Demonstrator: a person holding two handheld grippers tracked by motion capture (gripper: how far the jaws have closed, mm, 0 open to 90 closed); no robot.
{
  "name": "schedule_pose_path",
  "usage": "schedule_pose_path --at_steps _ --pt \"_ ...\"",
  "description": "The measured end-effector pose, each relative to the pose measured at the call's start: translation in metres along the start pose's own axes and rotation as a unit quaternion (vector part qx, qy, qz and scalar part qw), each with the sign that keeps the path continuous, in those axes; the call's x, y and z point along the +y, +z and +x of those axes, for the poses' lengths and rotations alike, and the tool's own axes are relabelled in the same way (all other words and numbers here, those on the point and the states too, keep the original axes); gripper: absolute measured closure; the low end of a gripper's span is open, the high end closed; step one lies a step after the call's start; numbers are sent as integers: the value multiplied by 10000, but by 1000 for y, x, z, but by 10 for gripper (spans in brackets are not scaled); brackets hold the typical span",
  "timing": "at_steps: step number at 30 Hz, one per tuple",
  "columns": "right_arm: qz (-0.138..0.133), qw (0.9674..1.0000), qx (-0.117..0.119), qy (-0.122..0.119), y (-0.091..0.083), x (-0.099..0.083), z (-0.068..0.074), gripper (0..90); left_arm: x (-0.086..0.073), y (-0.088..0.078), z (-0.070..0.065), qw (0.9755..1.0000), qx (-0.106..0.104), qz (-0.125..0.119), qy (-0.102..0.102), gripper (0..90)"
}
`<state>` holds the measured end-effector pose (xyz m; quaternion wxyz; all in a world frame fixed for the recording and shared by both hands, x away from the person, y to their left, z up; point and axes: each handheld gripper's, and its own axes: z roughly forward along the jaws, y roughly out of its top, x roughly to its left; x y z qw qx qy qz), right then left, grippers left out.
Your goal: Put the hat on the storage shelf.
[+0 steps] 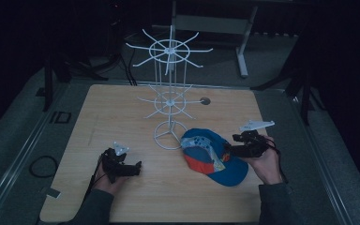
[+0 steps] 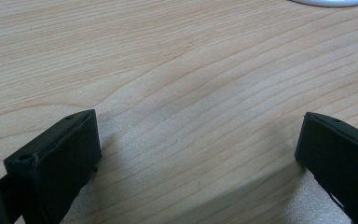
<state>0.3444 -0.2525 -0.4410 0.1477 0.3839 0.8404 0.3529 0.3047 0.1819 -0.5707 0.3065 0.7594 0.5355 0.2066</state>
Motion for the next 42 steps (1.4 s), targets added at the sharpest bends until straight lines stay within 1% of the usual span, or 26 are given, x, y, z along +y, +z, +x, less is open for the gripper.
schedule_pose_path --at_steps 3,4,7,12,19,22,25,27,31,42 --pt "-46 10000 -42 -22 1 1 -1 409 0 0 0 10000 1 -3 2 1" --pt "-79 9999 -27 -89 2 2 -1 401 0 0 0 10000 -1 -3 4 1" --pt "-51 9999 -27 -116 5 3 -1 396 0 0 0 10000 -3 -4 6 1" --pt "8 9999 46 -150 10 7 -1 390 0 0 0 10000 -6 -3 6 1" --pt "57 9998 109 -154 12 12 -4 392 0 0 0 10000 0 1 17 1" --pt "109 9996 180 -182 13 16 -6 391 0 0 0 10000 -3 -1 16 1" --pt "126 9995 199 -192 13 17 -7 392 0 0 0 10000 -2 1 16 1" --pt "91 9996 209 -150 13 19 -10 398 0 0 0 10000 0 2 17 1" --pt "149 9995 223 -163 15 20 -12 403 0 0 0 10000 1 2 16 1" --pt "242 9989 362 -185 20 26 -14 400 0 0 0 10000 -5 -3 7 1"
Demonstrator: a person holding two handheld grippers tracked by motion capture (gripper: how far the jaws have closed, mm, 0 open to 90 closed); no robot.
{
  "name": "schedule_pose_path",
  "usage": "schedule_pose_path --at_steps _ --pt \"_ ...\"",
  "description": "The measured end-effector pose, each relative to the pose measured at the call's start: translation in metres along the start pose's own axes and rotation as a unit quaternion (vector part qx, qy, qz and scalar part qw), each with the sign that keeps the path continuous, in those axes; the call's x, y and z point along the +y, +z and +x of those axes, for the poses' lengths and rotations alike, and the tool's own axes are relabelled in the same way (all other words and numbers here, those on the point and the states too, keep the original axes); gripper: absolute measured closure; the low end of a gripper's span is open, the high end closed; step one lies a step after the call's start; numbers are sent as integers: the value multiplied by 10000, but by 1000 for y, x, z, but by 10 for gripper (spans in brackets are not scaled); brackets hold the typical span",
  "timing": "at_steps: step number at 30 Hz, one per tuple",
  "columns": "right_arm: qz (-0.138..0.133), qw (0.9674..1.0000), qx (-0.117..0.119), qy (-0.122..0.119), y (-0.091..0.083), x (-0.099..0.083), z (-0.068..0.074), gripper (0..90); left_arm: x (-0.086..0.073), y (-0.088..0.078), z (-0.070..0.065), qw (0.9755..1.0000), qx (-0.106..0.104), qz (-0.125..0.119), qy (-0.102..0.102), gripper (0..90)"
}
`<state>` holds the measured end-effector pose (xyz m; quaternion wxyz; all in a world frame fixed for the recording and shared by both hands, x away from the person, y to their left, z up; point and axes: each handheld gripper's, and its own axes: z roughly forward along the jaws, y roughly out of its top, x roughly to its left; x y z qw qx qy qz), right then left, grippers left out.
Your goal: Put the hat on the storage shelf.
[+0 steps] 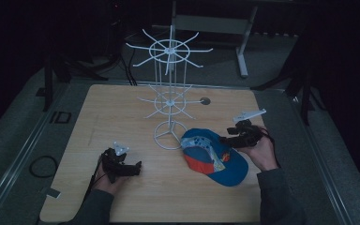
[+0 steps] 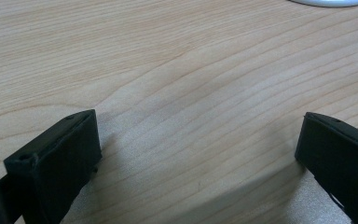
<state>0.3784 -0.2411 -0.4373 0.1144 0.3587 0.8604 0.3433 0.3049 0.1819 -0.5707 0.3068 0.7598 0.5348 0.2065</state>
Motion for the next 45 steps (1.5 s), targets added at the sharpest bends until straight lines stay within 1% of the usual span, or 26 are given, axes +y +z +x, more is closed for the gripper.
schedule_pose_path --at_steps 7,11,14,20,29,33,45 --pt "110 9998 78 -117 3 6 3 402 0 0 0 10000 0 -1 -1 1" --pt "150 9998 93 -135 4 10 3 402 0 0 0 10000 6 1 15 1" --pt "135 9996 219 -127 4 12 2 401 0 0 0 10000 1 1 10 1" --pt "259 9993 244 -136 7 15 0 395 0 0 0 10000 1 2 11 1" --pt "442 9984 288 -185 17 19 -2 394 0 0 0 10000 1 11 20 1" --pt "475 9981 333 -195 21 21 -2 390 0 0 0 10000 -1 12 21 1" --pt "675 9967 364 -246 34 28 -4 386 0 0 0 10000 -2 10 12 1"
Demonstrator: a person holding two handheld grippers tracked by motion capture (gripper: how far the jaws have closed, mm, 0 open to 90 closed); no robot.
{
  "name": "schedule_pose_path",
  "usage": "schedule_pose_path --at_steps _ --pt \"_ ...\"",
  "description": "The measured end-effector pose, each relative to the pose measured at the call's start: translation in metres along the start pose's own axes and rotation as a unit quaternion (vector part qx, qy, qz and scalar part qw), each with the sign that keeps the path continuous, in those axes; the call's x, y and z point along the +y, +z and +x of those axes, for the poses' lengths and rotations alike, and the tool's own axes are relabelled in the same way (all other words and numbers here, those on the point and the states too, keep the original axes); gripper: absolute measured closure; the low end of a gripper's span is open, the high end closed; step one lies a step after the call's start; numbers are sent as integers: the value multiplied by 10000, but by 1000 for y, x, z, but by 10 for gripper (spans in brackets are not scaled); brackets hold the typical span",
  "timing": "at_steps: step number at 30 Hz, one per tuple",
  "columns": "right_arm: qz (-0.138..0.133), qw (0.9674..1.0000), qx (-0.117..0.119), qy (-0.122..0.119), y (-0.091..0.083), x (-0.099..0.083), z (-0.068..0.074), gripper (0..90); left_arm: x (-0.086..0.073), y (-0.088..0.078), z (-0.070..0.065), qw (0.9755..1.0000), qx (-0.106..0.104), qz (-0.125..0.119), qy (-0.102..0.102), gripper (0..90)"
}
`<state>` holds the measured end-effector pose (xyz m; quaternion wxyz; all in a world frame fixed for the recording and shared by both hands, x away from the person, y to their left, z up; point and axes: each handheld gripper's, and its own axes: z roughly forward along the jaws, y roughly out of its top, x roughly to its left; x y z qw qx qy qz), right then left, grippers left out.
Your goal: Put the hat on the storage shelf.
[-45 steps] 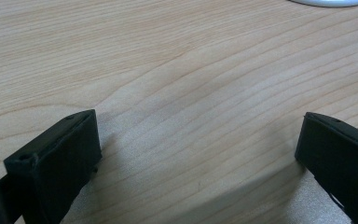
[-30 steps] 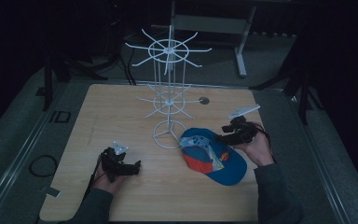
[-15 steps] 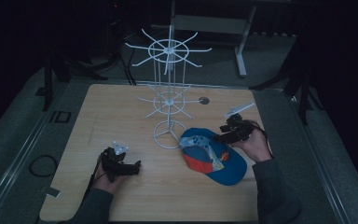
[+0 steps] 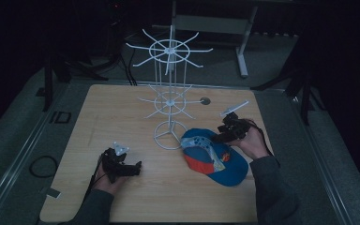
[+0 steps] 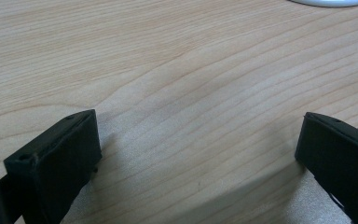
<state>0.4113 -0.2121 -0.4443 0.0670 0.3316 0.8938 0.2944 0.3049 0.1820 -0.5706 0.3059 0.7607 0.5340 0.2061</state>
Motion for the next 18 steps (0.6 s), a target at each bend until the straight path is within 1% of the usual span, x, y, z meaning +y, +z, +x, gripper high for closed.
schedule_pose_path --at_steps 7,13,18 --pt "63 10000 33 4 6 4 0 386 0 0 0 10000 0 1 0 1" --pt "193 9998 24 -48 13 9 0 386 0 0 0 10000 -1 0 -1 1" --pt "276 9996 45 -45 18 11 0 386 0 0 0 10000 -1 -1 -3 1"
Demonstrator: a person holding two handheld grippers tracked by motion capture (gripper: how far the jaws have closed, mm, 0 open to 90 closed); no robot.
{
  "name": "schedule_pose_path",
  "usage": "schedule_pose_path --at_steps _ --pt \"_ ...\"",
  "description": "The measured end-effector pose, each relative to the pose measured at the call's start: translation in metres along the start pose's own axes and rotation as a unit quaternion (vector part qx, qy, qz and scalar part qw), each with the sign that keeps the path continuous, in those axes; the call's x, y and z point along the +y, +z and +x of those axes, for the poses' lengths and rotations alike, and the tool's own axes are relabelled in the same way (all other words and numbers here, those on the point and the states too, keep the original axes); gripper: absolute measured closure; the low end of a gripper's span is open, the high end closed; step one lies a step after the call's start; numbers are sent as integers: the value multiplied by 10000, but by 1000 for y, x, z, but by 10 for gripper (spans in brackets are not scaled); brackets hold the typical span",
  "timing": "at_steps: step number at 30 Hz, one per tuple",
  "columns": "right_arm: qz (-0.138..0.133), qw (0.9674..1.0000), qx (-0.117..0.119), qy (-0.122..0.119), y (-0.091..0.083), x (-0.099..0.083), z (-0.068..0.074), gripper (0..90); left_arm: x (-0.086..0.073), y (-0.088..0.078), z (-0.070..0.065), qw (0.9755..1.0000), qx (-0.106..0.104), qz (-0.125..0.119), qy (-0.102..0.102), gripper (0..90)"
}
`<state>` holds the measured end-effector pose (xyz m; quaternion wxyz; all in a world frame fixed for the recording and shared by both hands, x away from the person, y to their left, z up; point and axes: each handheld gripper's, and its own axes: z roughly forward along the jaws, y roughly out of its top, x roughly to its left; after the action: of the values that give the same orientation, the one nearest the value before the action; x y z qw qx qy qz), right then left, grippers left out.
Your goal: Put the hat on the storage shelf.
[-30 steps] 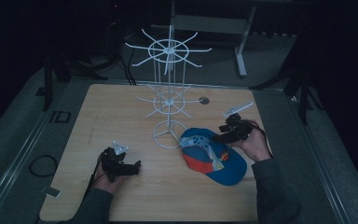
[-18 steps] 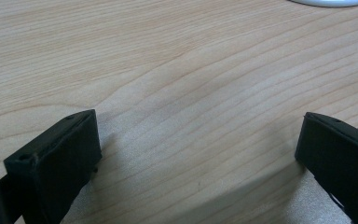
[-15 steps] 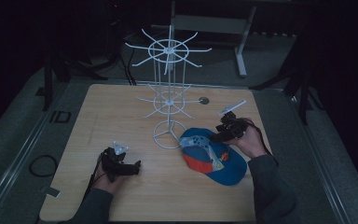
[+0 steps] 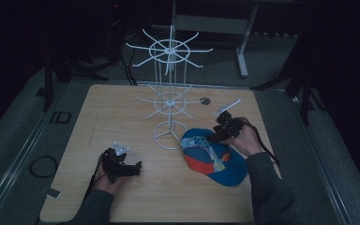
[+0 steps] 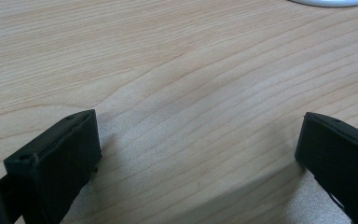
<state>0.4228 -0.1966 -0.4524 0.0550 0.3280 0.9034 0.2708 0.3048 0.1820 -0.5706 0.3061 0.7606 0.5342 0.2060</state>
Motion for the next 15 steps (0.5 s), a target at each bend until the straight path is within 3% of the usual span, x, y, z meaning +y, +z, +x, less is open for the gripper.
schedule_pose_path --at_steps 15 --pt "260 9996 62 -48 12 4 -1 386 0 0 0 10000 0 0 2 1"
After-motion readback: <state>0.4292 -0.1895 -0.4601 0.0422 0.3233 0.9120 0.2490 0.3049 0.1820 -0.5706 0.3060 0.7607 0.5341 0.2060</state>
